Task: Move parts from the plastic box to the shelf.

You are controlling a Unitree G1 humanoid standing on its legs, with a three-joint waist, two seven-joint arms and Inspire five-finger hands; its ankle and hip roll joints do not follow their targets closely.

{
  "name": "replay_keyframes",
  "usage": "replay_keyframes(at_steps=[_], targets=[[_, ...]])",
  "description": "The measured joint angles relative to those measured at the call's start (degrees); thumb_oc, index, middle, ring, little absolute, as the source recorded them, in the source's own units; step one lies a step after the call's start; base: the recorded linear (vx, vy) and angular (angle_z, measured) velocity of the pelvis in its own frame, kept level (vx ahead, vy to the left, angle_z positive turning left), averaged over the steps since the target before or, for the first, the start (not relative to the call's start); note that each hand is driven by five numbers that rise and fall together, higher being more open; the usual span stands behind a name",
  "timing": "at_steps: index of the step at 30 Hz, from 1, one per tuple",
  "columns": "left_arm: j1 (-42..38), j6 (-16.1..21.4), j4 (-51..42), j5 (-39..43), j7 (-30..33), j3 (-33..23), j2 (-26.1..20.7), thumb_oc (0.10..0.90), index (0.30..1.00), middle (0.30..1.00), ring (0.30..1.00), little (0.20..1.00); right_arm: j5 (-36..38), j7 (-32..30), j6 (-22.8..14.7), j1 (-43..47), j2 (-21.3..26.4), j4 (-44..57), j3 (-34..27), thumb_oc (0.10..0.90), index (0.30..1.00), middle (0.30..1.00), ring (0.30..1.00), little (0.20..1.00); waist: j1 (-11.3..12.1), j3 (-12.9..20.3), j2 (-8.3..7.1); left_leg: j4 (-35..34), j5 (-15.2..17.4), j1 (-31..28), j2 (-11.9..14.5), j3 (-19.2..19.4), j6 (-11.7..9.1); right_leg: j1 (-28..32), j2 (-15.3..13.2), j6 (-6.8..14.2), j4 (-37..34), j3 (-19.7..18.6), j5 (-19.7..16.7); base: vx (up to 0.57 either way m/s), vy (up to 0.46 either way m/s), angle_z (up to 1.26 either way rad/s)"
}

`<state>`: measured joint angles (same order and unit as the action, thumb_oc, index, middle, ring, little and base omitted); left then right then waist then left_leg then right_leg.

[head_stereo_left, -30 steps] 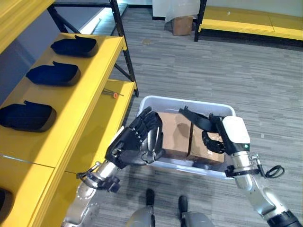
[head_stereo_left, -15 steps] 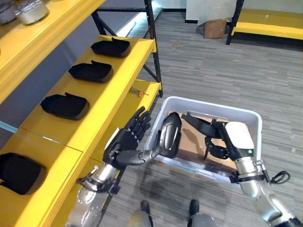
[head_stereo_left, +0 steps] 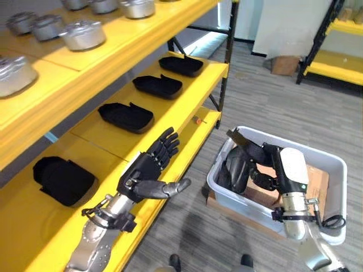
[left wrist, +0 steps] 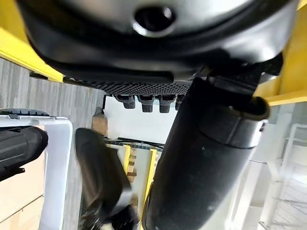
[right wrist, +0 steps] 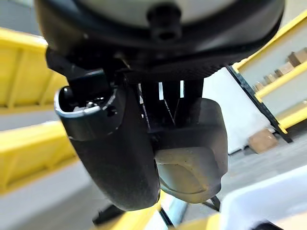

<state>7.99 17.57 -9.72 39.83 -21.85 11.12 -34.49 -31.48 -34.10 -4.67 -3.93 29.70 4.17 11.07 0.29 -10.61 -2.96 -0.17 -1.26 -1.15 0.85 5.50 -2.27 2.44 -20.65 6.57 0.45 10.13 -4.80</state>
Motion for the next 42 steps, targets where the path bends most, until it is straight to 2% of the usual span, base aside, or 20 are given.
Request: replay_keyframes(at_steps=[6, 9, 10, 15, 18, 22, 25, 26, 27, 28, 30, 31, 32, 33, 34, 35, 36, 37, 39, 42], targets=[[1.1, 0.0, -1.6, -4.0, -1.0, 1.6, -1.1, 0.9, 1.0, 1.0, 1.0, 1.0, 0.0, -1.5, 1.3, 0.3, 0.0, 3.6, -0.1, 0.4, 0.3, 0.3, 0.3, 0.3, -0.4, 0.2, -0.24, 0.4, 0.0, 1.2, 1.1, 2.4, -0.2, -2.2, 0.5, 2.0, 0.0, 3.0, -3.4, -0.08, 0.119, -0.16], [-1.9, -1.2, -1.8, -4.1, -1.8, 3.9, -0.6, 0.9, 1.0, 1.0, 1.0, 1.0, 0.1, -3.9, 1.3, -2.4, 2.3, 4.1, -0.2, 0.4, 0.3, 0.3, 0.3, 0.3, -4.7, 0.5, 1.43, -1.1, -2.6, 2.1, 3.5, -3.7, 0.3, -3.6, 6.8, 2.7, 7.0, -3.7, 5.1, -0.09, 0.02, 0.73], [-2.9, -1.2, -2.9, -4.0, -2.3, 4.1, -0.4, 0.9, 1.0, 1.0, 1.0, 1.0, 0.1, -4.1, 1.2, -2.4, 3.4, 4.3, -0.3, 0.4, 0.3, 0.3, 0.3, 0.3, -4.3, 0.7, 1.0, -3.0, -5.1, 2.8, 4.1, -4.4, -0.9, -4.2, 12.1, 0.7, 7.1, -6.9, 8.2, -0.1, -0.007, 0.89], [-5.5, -1.5, -3.2, -2.7, -2.5, 9.5, 0.3, 0.9, 1.0, 1.0, 1.0, 1.0, 0.2, -6.4, 1.2, -2.4, 7.4, 4.5, -1.2, 0.4, 0.3, 0.3, 0.3, 0.3, -6.5, 0.5, 5.8, -3.2, -8.9, 6.2, 4.4, -9.1, 2.2, -3.2, 17.1, -1.1, 6.3, -13.0, 10.9, -0.13, -0.07, 0.69], [-4.9, -1.6, -4.2, -1.8, -2.2, 9.9, 1.2, 0.9, 1.0, 1.0, 1.0, 1.0, 0.2, -6.4, 0.6, -2.3, 8.1, 4.5, -1.1, 0.4, 0.3, 0.3, 0.3, 0.3, -4.7, 0.6, 7.44, -3.1, -5.4, 6.3, 5.6, -9.0, 1.2, -4.0, 18.4, -2.2, 7.3, -12.7, 11.2, -0.03, -0.129, 0.1], [-4.0, -1.7, -4.8, -1.9, -1.2, 9.9, 2.2, 0.9, 1.0, 1.0, 1.0, 1.0, 0.2, -6.4, -1.3, -2.3, 8.4, 4.6, -1.1, 0.4, 0.3, 0.3, 0.3, 0.3, -4.5, 0.3, 7.28, -2.2, -2.9, 6.3, 5.2, -10.8, -0.2, -3.7, 18.5, -2.9, 6.9, -12.7, 11.0, -0.03, -0.116, -0.04], [-1.1, -1.7, -4.7, -2.0, -0.9, 8.9, 2.1, 0.9, 1.0, 1.0, 1.0, 1.0, 0.3, -6.7, -2.1, -3.4, 9.3, 4.7, -1.7, 0.4, 0.3, 0.3, 0.3, 0.3, -5.1, 0.5, 8.81, -0.9, -8.2, 8.1, 4.0, -11.8, -0.7, -2.8, 18.4, -2.0, 5.9, -12.0, 10.7, -0.19, -0.049, 0.39], [-3.0, -1.9, -3.4, -2.0, -1.6, 9.5, 2.2, 0.9, 1.0, 1.0, 1.0, 1.0, 0.1, -7.8, -1.4, -4.5, 9.0, 4.6, -2.4, 0.4, 0.3, 0.3, 0.3, 0.3, -6.2, 0.4, 8.98, -0.2, -12.5, 11.3, 1.5, -9.5, -0.3, -1.8, 17.8, -2.4, 5.2, -10.1, 10.7, -0.18, 0.071, 2.49], [-5.9, -2.5, -2.7, -1.9, -2.2, 10.3, 2.2, 0.9, 1.0, 1.0, 1.0, 1.0, 0.3, -9.2, 0.4, -5.4, 9.4, 4.6, -2.9, 0.4, 0.3, 0.3, 0.3, 0.3, -8.6, -0.2, 9.21, -4.2, -20.7, 11.9, -1.0, -6.1, -4.4, 0.2, 17.6, -4.6, 3.0, -7.3, 11.6, -0.12, 0.118, 2.71], [-5.7, -2.1, -5.1, -1.9, -2.6, 11.0, -0.1, 0.9, 1.0, 1.0, 1.0, 1.0, 0.1, -8.8, 1.1, -3.9, 10.2, 4.4, -2.3, 0.4, 0.3, 0.3, 0.3, 0.3, -3.7, -1.5, 9.67, -0.8, -7.3, 10.7, 2.3, 6.0, -0.3, 0.8, 16.7, -6.1, 2.3, -5.0, 10.2, -0.14, 0.263, 2.06], [-7.3, -2.2, -5.5, -1.7, -2.4, 13.6, -3.1, 0.9, 1.0, 1.0, 1.0, 1.0, 0.0, -8.9, -0.7, -1.0, 10.0, 4.6, -2.1, 0.4, 0.3, 0.3, 0.3, 0.3, -4.8, -2.4, 6.0, 2.9, -3.2, 3.9, 5.2, 7.0, -1.3, 1.3, 10.9, -5.3, 2.7, -5.4, 9.6, -0.15, 0.39, 0.72], [-10.1, -2.2, -4.9, -1.7, -2.6, 15.6, -2.0, 0.9, 1.0, 1.0, 1.0, 1.0, 0.1, -9.8, -0.7, -0.1, 10.0, 4.5, -3.5, 0.4, 0.3, 0.3, 0.3, 0.3, -7.4, -3.3, 5.0, 4.3, -4.1, 1.0, 10.5, 7.5, -3.2, 0.1, 8.9, -5.5, 6.3, -5.7, 9.8, -0.12, 0.373, 0.71], [-13.7, -2.2, -4.8, -1.8, -2.6, 16.2, -0.5, 0.9, 1.0, 1.0, 1.0, 1.0, 0.1, -11.1, -1.1, 1.8, 11.1, 4.6, -4.7, 0.4, 0.3, 0.3, 0.3, 0.3, -9.0, -6.1, 3.98, 4.1, -16.1, -2.3, 13.7, 8.3, 1.9, -9.9, 6.8, -8.2, 25.2, -6.6, 12.0, -0.12, 0.552, 0.38], [-15.0, -1.4, -4.3, -1.9, -2.5, 15.5, 1.8, 0.9, 1.0, 1.0, 1.0, 1.0, -0.1, -11.6, -2.4, 4.3, 13.6, 3.6, -4.9, 0.4, 0.3, 0.3, 0.3, 0.3, -9.4, -6.9, 5.36, 4.3, -24.7, -3.5, 17.0, 6.2, -1.9, -16.5, 8.7, -8.6, 26.7, -6.8, 14.5, -0.1, 0.608, 0.12], [-16.6, -1.2, -3.3, -2.3, -2.5, 15.6, 1.4, 0.9, 1.0, 1.0, 1.0, 1.0, 0.1, -12.1, -3.0, 3.7, 12.4, 3.6, -5.7, 0.4, 0.3, 0.3, 0.3, 0.3, -10.5, -7.0, 2.66, 5.0, -18.3, -4.4, 15.5, 5.7, -5.2, -12.6, 7.9, -3.9, 14.8, -7.0, 9.1, -0.07, 0.558, 0.06], [-17.5, -1.3, -0.1, -2.4, -1.4, 15.6, 3.9, 0.9, 1.0, 1.0, 1.0, 1.0, 0.2, -12.3, -3.7, 3.8, 12.4, 1.8, -7.6, 0.4, 0.3, 0.3, 0.3, 0.3, -11.0, -7.4, 5.03, 4.2, -9.7, -5.7, 17.3, 6.9, -5.9, -11.1, 8.9, -3.0, 14.1, -6.4, 7.5, -0.02, 0.444, 0.24], [-17.4, -1.2, -0.2, -2.4, -0.4, 15.1, 2.3, 0.9, 1.0, 1.0, 1.0, 1.0, 0.4, -13.0, -3.6, 3.6, 11.9, 1.9, -8.8, 0.4, 0.3, 0.3, 0.3, 0.3, -11.2, -7.4, 5.04, 1.8, -5.8, -6.0, 15.6, 7.6, -4.4, -11.2, 7.5, -2.1, 13.8, -7.3, 7.6, -0.01, 0.481, 0.03], [-17.1, -1.2, -0.3, -2.5, 0.0, 14.8, 1.4, 0.9, 1.0, 1.0, 1.0, 1.0, 0.2, -12.9, -3.7, 3.7, 12.1, 1.9, -9.4, 0.4, 0.3, 0.3, 0.3, 0.3, -11.2, -7.4, 5.96, -1.3, -7.3, -6.5, 13.9, 7.1, -3.8, -11.2, 6.7, -0.6, 13.3, -7.3, 6.7, -0.01, 0.538, -0.03], [-15.8, -1.4, 0.0, -2.5, 0.4, 13.5, 1.0, 0.9, 1.0, 1.0, 1.0, 1.0, 0.1, -13.0, -3.9, 3.2, 10.0, 2.0, -10.6, 0.4, 0.3, 0.3, 0.3, 0.3, -11.6, -7.5, 7.03, -0.2, -4.6, -7.0, 11.3, 9.8, -6.5, -8.3, 4.1, 1.5, 11.0, -6.1, 4.7, -0.01, 0.333, 0.32], [-10.6, -1.3, -1.9, -2.4, 1.5, 11.3, 0.1, 0.9, 1.0, 1.0, 1.0, 1.0, -0.4, -12.2, -5.0, 1.3, 8.3, 2.6, -7.3, 0.4, 0.3, 0.3, 0.3, 0.3, -8.6, -6.3, 8.1, -1.4, -2.6, -8.9, 7.0, 9.3, -4.7, -4.0, 2.0, -0.1, 6.6, -3.5, 0.5, -0.01, 0.435, 0.36]])
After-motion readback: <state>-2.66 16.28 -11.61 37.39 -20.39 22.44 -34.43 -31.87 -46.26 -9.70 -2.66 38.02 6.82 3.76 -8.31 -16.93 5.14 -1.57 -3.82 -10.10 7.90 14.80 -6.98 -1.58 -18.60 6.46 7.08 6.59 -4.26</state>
